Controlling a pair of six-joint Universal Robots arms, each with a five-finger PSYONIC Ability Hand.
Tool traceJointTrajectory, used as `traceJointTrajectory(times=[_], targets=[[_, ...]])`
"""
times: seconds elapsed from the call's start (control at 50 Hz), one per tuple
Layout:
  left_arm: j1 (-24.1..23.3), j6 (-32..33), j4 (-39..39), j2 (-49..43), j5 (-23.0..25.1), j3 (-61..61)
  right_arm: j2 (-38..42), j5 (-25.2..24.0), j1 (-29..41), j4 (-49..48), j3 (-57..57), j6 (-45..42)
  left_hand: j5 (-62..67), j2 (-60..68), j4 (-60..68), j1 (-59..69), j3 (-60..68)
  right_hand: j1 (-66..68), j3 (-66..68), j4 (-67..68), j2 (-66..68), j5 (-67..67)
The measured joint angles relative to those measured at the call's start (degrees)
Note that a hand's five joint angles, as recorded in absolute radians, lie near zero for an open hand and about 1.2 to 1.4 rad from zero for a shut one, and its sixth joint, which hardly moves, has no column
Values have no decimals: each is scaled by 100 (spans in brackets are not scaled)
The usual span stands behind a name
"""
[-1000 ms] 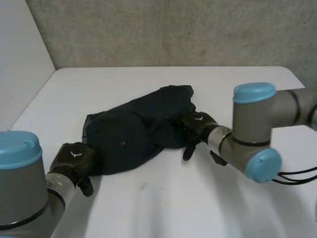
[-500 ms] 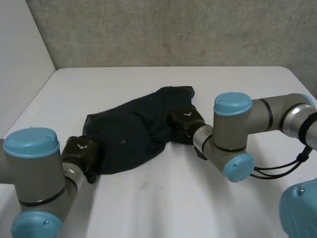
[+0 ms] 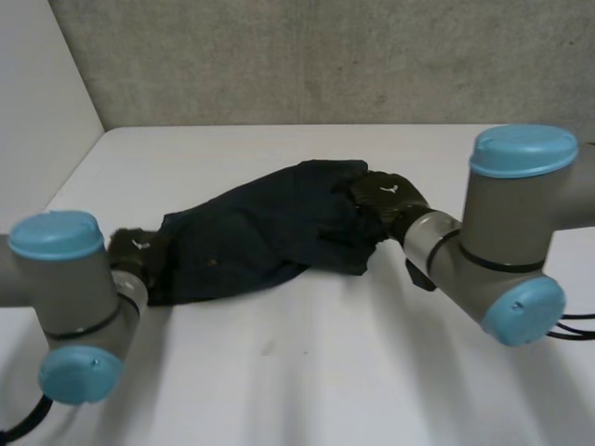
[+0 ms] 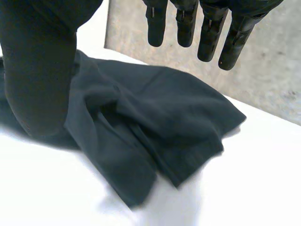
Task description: Fold the shorts.
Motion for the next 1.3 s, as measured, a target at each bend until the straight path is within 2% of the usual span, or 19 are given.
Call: traceJointTrajectory(times=[0.18,0.32,0.42,0.54,0.62,0.66,0.78,0.84,0.86,0.9,0.92,0.96,0.98,1.02,1.14,1.22,1.24,1.26,1.3], targets=[[665,434,343,669,-16,773,-479,-78,-592,27,823,-150,0,3,22,2,1,0,0,0,0,0],[744,552,899,1213,-6,1498,-647,-127,-876,1,1261,-278,0,8,22,4,3,0,0,0,0,0],[278,531,1180,1331,2,2264,-746,-215,-1036,-77,1567,-307,0,16,24,70,12,0,0,0,0,0],[-774,483,1245,881,138,2965,-902,-264,-1217,-320,1813,-276,5,17,25,100,12,0,0,0,0,0],[-1430,405,1232,428,445,3202,-1024,-266,-1364,-445,1891,-240,5,22,25,120,21,0,0,0,0,0],[-1843,287,1174,26,783,3241,-1119,-266,-1491,-491,1917,-223,6,23,25,120,28,0,0,0,0,0],[-2591,-62,841,-831,1432,3041,-1317,-265,-1824,-542,1964,-211,6,27,26,120,30,0,0,0,0,0],[-2797,-185,635,-1059,1677,2839,-1373,-270,-1965,-562,1976,-220,-1159,-1370,-1387,-1132,-1334,0,0,0,0,0],[-2891,-239,509,-1138,1851,2688,-1396,-275,-2038,-575,1976,-233,-2134,-2404,-2429,-2131,-2344,0,0,0,0,0],[-2924,-256,458,-1156,1935,2613,-1403,-278,-2065,-579,1975,-241,-2134,-2404,-2429,-2131,-2344,0,0,0,0,0],[-2965,-274,359,-1109,2124,2430,-1414,-301,-2106,-587,1960,-268,-3275,-3625,-3565,-3246,-3459,0,0,0,0,0],[-2971,-274,304,-1012,2247,2300,-1417,-331,-2123,-591,1942,-298,-3275,-3625,-3565,-3246,-3459,0,0,0,0,0],[-2963,-272,277,-942,2305,2225,-1417,-363,-2128,-589,1932,-330,-4889,-5187,-5242,-4900,-5107,0,0,0,0,0],[-2861,-265,233,-637,2374,2035,-1416,-488,-2126,-575,1908,-487,-5286,-5600,-5622,-5134,-5520,0,0,0,0,0],[-2358,-262,127,199,1912,1641,-1404,-959,-2074,-476,1917,-1201,-5286,-5606,-5622,-5134,-5520,0,0,0,0,0],[-2057,-344,-188,966,1002,1053,-1377,-1505,-1977,-366,2018,-2065,-4999,-5292,-5328,-4712,-5253,9,23,9,19,5],[-2057,-344,-188,966,1002,1053,-1377,-1505,-1977,-366,2018,-2065,-4999,-5292,-5328,-4712,-5253,9,23,9,19,5],[-1969,-432,-394,1350,541,664,-1330,-1803,-1881,-307,2061,-2535,-4692,-4985,-5005,-4374,-4972,9,23,9,19,5],[-1899,-619,-712,1802,68,75,-1179,-2150,-1719,-238,2069,-3116,-4363,-4670,-4680,-4087,-4646,242,424,303,385,285]])
